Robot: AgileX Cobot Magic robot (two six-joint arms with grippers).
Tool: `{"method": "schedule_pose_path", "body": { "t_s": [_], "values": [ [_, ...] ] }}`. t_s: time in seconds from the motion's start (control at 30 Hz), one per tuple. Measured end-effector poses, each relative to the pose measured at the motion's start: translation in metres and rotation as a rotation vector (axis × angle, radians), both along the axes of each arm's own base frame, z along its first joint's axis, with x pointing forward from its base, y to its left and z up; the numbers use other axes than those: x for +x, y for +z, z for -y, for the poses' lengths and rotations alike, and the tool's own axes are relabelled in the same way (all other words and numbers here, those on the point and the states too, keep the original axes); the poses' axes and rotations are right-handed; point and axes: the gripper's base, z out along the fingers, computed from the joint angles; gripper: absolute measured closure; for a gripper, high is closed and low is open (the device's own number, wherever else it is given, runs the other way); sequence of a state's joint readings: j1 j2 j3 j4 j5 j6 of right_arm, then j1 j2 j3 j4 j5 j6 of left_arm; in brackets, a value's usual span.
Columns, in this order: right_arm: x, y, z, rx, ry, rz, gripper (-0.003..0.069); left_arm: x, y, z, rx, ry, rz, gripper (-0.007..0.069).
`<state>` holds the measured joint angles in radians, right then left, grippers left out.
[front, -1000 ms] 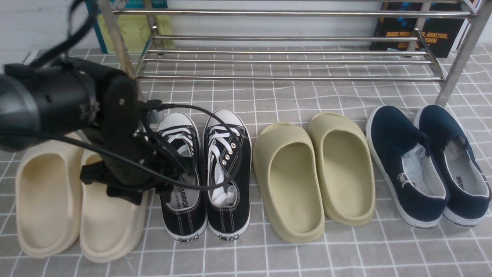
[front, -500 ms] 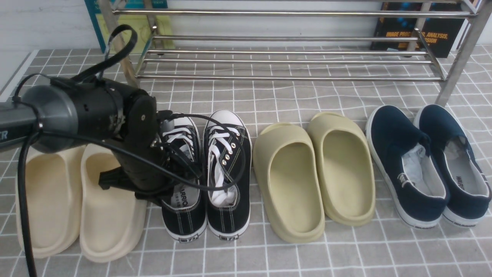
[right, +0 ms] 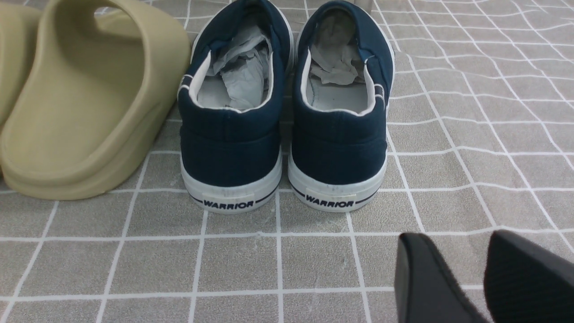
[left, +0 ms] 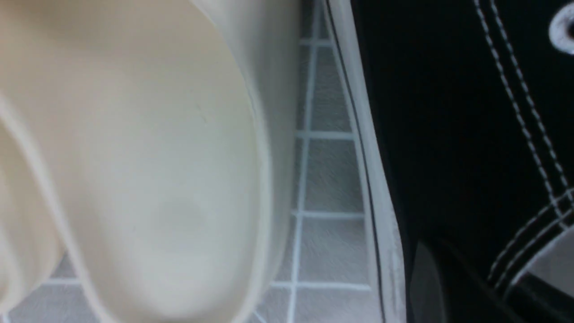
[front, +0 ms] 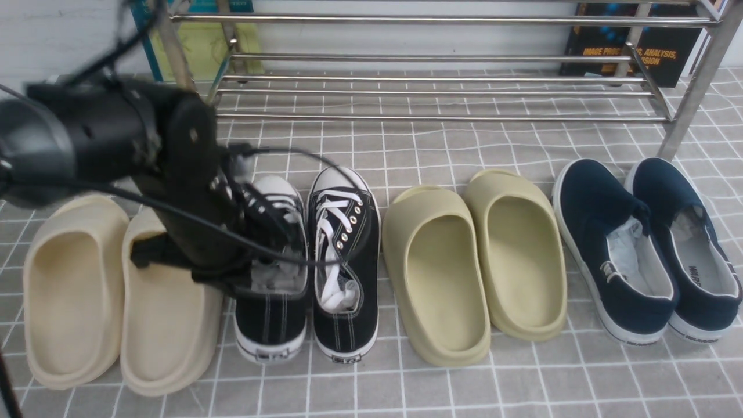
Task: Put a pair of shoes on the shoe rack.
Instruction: Use the left arm to put a shoe into the shoe rack
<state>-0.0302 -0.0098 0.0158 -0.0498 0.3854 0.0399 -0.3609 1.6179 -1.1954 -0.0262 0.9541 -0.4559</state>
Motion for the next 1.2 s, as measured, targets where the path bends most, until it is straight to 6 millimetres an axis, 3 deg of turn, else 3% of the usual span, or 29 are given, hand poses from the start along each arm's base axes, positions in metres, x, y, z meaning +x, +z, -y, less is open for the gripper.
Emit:
{"method": "schedule_pose_path", "body": {
  "t_s": [0.13, 0.23, 0.33, 0.53, 0.8, 1.2],
  "values": [
    [0.0, 0.0, 0.0, 0.0, 0.0, 0.0, 0.0414, 0.002, 0.055, 0.001, -0.042, -0.018, 0.122, 0.0638],
    [0.0, 0.0, 0.0, 0.0, 0.0, 0.0, 0.0414, 0.007, 0.08, 0.002, -0.05, -0.05, 0.211, 0.0638],
    [0.0, 0.0, 0.0, 0.0, 0.0, 0.0, 0.0414, 0.013, 0.093, 0.002, -0.029, -0.078, 0.256, 0.0638],
    [0.0, 0.0, 0.0, 0.0, 0.0, 0.0, 0.0414, 0.032, 0.087, -0.005, -0.004, -0.068, 0.235, 0.0638],
    [0.0, 0.0, 0.0, 0.0, 0.0, 0.0, 0.0414, 0.075, 0.059, -0.029, -0.062, -0.018, 0.174, 0.0638],
    [0.0, 0.0, 0.0, 0.0, 0.0, 0.0, 0.0414, 0.128, 0.049, -0.021, -0.082, -0.016, 0.257, 0.0638]
  ]
}}
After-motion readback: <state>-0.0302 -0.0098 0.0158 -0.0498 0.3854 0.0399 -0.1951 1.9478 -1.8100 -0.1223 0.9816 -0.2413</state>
